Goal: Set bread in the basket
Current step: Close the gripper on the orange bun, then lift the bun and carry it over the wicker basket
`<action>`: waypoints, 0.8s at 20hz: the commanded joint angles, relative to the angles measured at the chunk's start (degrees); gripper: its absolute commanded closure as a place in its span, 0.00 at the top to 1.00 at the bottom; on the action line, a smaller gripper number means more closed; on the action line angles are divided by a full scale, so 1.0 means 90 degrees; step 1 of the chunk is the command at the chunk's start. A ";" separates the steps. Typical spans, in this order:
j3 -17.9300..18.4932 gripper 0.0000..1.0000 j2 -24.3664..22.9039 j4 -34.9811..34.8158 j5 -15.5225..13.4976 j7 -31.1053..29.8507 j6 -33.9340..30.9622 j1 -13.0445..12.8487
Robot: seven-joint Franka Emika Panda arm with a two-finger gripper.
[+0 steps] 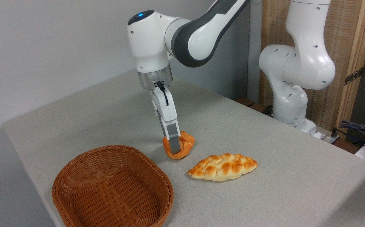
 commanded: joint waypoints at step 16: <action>0.0289 0.28 0.0726 0.2161 0.0454 0.0176 -0.1668 0.0061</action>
